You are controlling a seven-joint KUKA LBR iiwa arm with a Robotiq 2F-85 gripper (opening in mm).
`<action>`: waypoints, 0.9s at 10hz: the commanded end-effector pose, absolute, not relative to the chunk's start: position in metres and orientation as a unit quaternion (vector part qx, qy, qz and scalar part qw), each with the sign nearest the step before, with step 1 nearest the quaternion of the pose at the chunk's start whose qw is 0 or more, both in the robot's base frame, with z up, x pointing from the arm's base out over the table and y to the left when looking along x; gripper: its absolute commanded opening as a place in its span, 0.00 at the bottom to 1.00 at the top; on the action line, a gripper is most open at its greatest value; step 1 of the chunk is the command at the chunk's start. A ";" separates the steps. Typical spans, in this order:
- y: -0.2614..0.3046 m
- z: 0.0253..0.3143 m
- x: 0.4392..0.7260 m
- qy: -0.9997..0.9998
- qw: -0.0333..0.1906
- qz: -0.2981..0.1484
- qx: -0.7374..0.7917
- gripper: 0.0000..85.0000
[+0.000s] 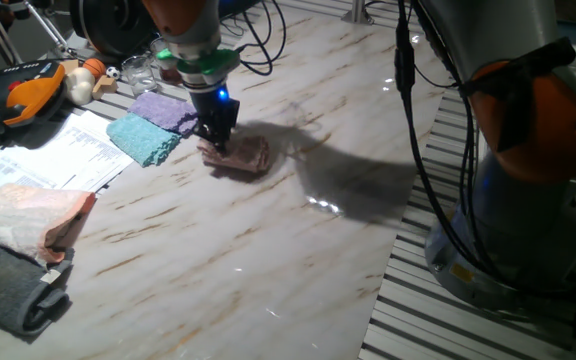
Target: Clean the table with a cloth
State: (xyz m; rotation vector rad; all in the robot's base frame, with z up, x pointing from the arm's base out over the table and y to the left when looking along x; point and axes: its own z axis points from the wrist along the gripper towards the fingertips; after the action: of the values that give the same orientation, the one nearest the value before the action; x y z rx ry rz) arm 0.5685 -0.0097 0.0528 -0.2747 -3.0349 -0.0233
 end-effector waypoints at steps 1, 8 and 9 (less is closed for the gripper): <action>-0.006 0.054 0.568 -0.994 0.047 -0.008 -0.097 0.00; 0.011 0.086 0.550 -0.988 0.039 0.017 -0.147 0.80; 0.010 0.098 0.544 -0.988 0.038 0.022 -0.149 0.80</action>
State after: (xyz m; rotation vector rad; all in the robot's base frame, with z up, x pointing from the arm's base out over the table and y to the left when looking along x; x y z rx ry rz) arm 0.5446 0.0098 0.0957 -0.4553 -3.0312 0.0687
